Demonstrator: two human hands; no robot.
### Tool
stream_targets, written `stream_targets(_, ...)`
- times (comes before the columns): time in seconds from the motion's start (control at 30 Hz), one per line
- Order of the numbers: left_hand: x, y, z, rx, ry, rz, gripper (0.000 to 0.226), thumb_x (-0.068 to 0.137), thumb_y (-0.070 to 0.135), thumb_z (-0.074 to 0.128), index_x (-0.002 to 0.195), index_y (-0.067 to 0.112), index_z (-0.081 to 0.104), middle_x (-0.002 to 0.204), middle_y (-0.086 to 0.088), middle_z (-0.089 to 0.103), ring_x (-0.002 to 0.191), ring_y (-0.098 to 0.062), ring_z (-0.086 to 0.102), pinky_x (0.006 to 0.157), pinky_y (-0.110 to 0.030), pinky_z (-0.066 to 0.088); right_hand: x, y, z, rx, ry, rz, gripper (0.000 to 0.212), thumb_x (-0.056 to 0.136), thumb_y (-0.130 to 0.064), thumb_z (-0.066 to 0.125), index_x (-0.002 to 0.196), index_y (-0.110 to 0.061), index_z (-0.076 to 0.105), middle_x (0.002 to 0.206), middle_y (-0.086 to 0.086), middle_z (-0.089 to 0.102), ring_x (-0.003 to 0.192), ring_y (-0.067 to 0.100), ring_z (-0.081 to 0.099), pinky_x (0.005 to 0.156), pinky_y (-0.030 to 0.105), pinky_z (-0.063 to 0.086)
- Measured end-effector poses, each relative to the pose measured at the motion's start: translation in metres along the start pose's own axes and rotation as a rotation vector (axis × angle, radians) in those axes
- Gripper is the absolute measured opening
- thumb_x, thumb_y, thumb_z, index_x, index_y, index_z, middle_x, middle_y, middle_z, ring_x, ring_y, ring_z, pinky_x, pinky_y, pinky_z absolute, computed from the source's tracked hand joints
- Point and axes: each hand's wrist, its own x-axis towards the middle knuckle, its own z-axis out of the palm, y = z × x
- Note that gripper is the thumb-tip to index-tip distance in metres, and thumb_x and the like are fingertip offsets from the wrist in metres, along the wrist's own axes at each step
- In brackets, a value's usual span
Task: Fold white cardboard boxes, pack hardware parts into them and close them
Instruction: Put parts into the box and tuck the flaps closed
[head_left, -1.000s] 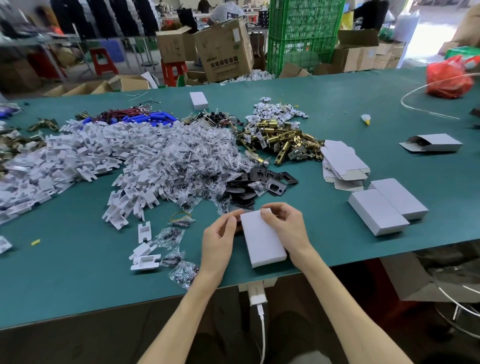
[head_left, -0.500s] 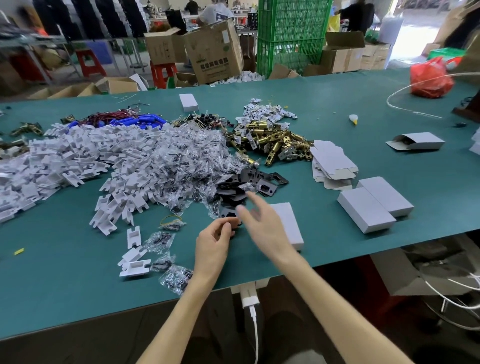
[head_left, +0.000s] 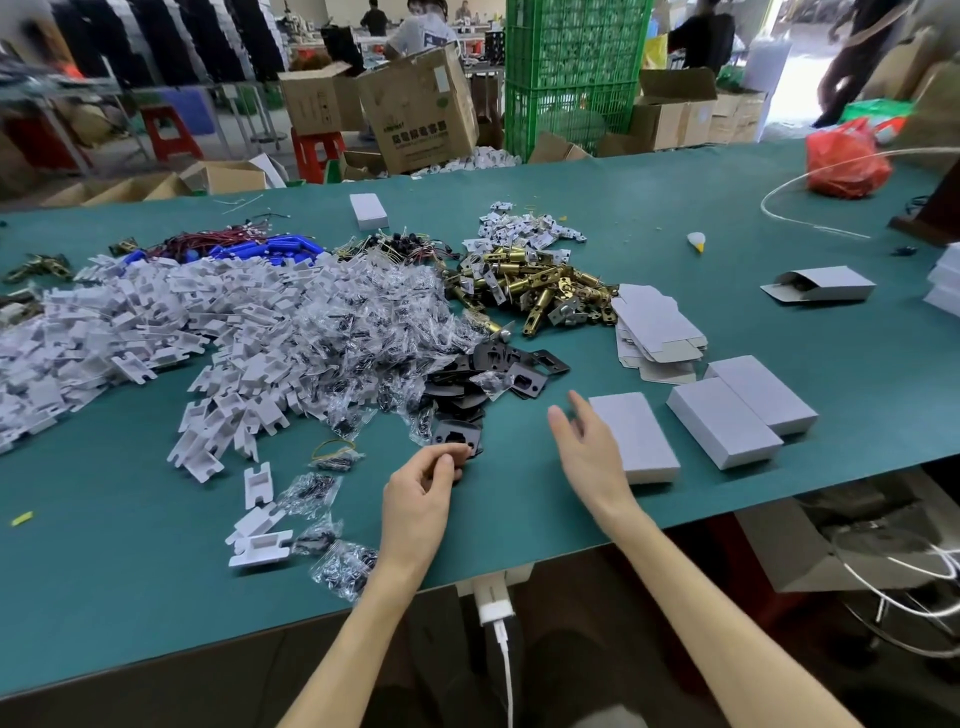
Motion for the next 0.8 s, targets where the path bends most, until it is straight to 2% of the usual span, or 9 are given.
stream_targets(0.23, 0.0, 0.001, 0.0, 0.006, -0.009, -0.007, 0.025, 0.106, 0.012, 0.056, 0.107, 0.024, 0.078, 0.103, 0.014, 0.078, 0.099, -0.007, 0.072, 0.094, -0.032, 0.058, 0.023, 0.018, -0.06, 0.021, -0.075, -0.008, 0.062, 0.104, -0.041, 0.051, 0.158, -0.015, 0.034, 0.16, -0.006, 0.039, 0.143, 0.005, 0.038, 0.112, 0.02, 0.027)
stream_targets(0.37, -0.001, 0.001, 0.001, 0.013, -0.011, -0.002, 0.026, 0.106, 0.012, 0.056, 0.106, 0.024, 0.079, 0.103, 0.014, 0.078, 0.099, -0.007, 0.072, 0.094, -0.032, 0.058, 0.029, 0.025, -0.073, 0.03, -0.079, -0.003, 0.063, 0.103, -0.046, 0.052, 0.157, -0.018, 0.036, 0.157, -0.01, 0.041, 0.138, 0.0, 0.038, 0.11, 0.02, 0.026)
stream_targets(0.47, -0.002, 0.001, 0.001, 0.018, -0.007, 0.0, 0.027, 0.106, 0.012, 0.056, 0.104, 0.026, 0.079, 0.102, 0.016, 0.078, 0.098, -0.006, 0.072, 0.093, -0.031, 0.058, 0.035, 0.028, -0.09, 0.049, -0.028, 0.01, 0.059, 0.103, -0.043, 0.054, 0.154, -0.016, 0.043, 0.154, -0.007, 0.047, 0.138, 0.003, 0.043, 0.114, 0.023, 0.03)
stream_targets(0.57, -0.001, 0.001, 0.002, 0.023, 0.0, -0.003, 0.028, 0.105, 0.012, 0.056, 0.103, 0.027, 0.078, 0.101, 0.016, 0.078, 0.097, -0.005, 0.072, 0.092, -0.03, 0.058, 0.041, 0.031, -0.108, 0.017, -0.013, 0.019, 0.054, 0.103, -0.038, 0.056, 0.149, -0.013, 0.049, 0.149, -0.004, 0.054, 0.135, 0.008, 0.05, 0.119, 0.032, 0.034)
stream_targets(0.63, 0.0, 0.0, 0.003, 0.025, 0.002, -0.001, 0.028, 0.106, 0.012, 0.056, 0.103, 0.028, 0.078, 0.101, 0.016, 0.078, 0.097, -0.005, 0.072, 0.092, -0.03, 0.057, 0.044, 0.03, -0.112, -0.03, -0.032, 0.013, 0.052, 0.102, -0.039, 0.057, 0.147, -0.013, 0.053, 0.145, -0.004, 0.057, 0.132, 0.008, 0.052, 0.117, 0.03, 0.037)
stream_targets(0.73, 0.0, 0.0, 0.002, 0.029, 0.005, 0.001, 0.028, 0.106, 0.012, 0.055, 0.103, 0.028, 0.078, 0.101, 0.016, 0.078, 0.096, -0.005, 0.072, 0.091, -0.029, 0.057, 0.056, 0.02, -0.108, -0.169, -0.027, -0.08, 0.047, 0.102, -0.038, 0.059, 0.143, -0.016, 0.057, 0.141, -0.005, 0.06, 0.129, 0.008, 0.053, 0.108, 0.023, 0.036)
stream_targets(0.8, 0.0, 0.0, 0.002, 0.028, 0.004, 0.003, 0.028, 0.106, 0.012, 0.055, 0.103, 0.027, 0.079, 0.101, 0.015, 0.078, 0.096, -0.005, 0.072, 0.09, -0.027, 0.057, 0.075, 0.012, -0.105, -0.35, 0.038, -0.168, 0.045, 0.103, -0.032, 0.058, 0.143, -0.012, 0.056, 0.143, 0.001, 0.057, 0.135, 0.019, 0.049, 0.11, 0.029, 0.035)
